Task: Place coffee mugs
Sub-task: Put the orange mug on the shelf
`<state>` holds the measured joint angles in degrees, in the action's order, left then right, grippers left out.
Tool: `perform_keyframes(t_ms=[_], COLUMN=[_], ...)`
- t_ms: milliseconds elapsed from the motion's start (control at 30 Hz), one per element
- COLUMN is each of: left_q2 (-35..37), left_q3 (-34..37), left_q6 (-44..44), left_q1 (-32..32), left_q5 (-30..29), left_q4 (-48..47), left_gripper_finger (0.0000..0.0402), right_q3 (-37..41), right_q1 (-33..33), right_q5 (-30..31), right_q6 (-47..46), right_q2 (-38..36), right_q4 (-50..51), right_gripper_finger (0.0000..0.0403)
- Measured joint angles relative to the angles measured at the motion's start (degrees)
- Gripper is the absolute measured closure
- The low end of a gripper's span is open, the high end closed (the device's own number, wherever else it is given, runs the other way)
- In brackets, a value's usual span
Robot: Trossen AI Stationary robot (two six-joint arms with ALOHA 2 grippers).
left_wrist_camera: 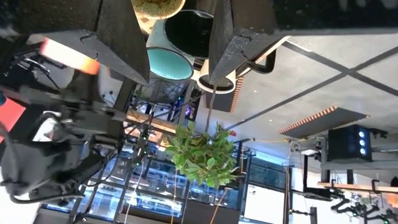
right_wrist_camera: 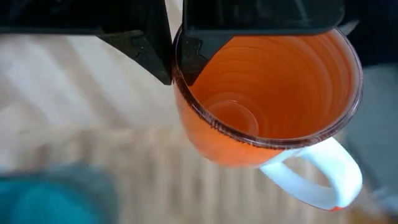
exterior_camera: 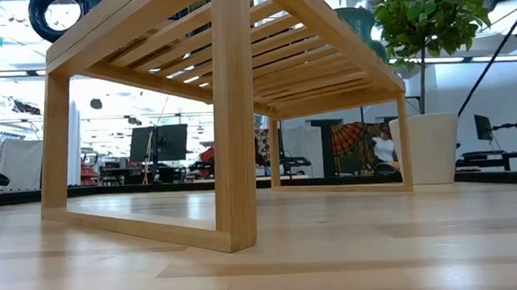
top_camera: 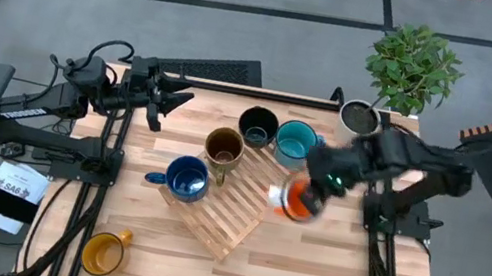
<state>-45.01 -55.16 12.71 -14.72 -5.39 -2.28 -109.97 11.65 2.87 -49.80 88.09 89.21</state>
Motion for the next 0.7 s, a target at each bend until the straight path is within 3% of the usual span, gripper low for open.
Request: perform_keyframes(t_ms=[200,600,700], left_q2=[0.0,0.0,0.0], left_q3=[0.0,0.0,0.0], left_q6=[0.0,0.1,0.2], left_q1=[0.0,0.0,0.0], left_q5=[0.0,0.0,0.0], left_q4=[0.0,0.0,0.0], left_gripper_finger=[0.0252,0.0252,0.0252], right_q3=[-1.7,-1.7,-1.8], right_q1=[-5.0,-6.3,-6.5], right_q5=[1.5,0.0,0.0], right_q6=[4.6,8.1,8.3], right_q2=[4.8,9.8,10.5], right_q4=[-0.5,-0.9,-1.5], right_gripper_finger=[0.0370,0.0369,0.0350])
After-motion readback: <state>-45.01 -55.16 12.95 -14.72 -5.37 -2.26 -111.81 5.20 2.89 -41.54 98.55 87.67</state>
